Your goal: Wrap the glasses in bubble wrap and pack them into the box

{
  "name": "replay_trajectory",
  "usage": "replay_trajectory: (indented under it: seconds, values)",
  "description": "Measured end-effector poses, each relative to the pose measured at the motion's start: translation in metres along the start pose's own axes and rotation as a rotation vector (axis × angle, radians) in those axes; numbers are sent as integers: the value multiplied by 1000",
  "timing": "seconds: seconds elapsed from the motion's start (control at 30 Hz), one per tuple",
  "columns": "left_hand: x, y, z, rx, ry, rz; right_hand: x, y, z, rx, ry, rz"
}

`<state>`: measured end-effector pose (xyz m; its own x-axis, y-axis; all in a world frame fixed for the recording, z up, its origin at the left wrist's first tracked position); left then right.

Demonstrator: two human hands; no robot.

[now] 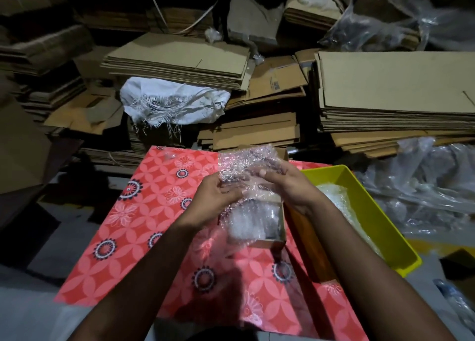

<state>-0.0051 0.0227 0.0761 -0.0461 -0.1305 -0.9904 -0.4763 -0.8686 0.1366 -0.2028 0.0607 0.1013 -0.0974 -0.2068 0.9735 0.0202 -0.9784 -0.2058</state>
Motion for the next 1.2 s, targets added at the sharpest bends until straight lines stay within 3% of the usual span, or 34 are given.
replay_trajectory:
  seconds: [0.13, 0.27, 0.33, 0.43, 0.5, 0.6, 0.7, 0.83, 0.93, 1.0, 1.07, 1.2]
  values:
    - [1, 8, -7, -68, 49, 11, 17, -9, -2, 53, -179, -164]
    - [-16, 17, -8, -190, -116, -15, 3, -23, -25, 186, -524, -311]
    - [-25, 21, -10, -193, -84, 31, 1, -24, -31, 172, -314, -309]
    - [-36, 25, -11, -104, -21, 151, 3, -17, -36, -3, 97, -223]
    - [-39, 30, -13, -28, 10, 234, 4, -7, -34, -27, 100, -164]
    - [-43, 38, -13, 52, 45, 310, 6, 2, -26, 28, -101, -142]
    - [-50, 45, -14, 67, 15, 298, 8, 5, -20, 102, -228, -142]
    - [-62, 51, -14, 0, 77, 337, 9, 7, -12, 45, -239, -184]
    - [-62, 54, -18, 1, -46, 260, 14, 6, -11, -58, -172, -178]
    - [-53, 49, -20, -2, -351, 89, 18, 4, -12, -84, -81, -138]
    - [-26, 41, -22, -63, -502, -101, 18, 5, -12, -100, 0, -110]
    - [9, 22, -5, -89, -253, -139, 8, 14, -11, -176, 127, -46]
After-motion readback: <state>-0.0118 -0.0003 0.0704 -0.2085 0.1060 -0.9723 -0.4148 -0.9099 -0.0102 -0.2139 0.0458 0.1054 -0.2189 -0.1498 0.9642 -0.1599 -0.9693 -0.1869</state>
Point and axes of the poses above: each hand's wrist, its own y-axis towards the middle knuckle, its own z-axis out of the palm, x = y × z, the point moved 1 cm from there along y, towards the middle knuckle, and after that the axes turned 7 degrees about z, right-handed, at the moved point
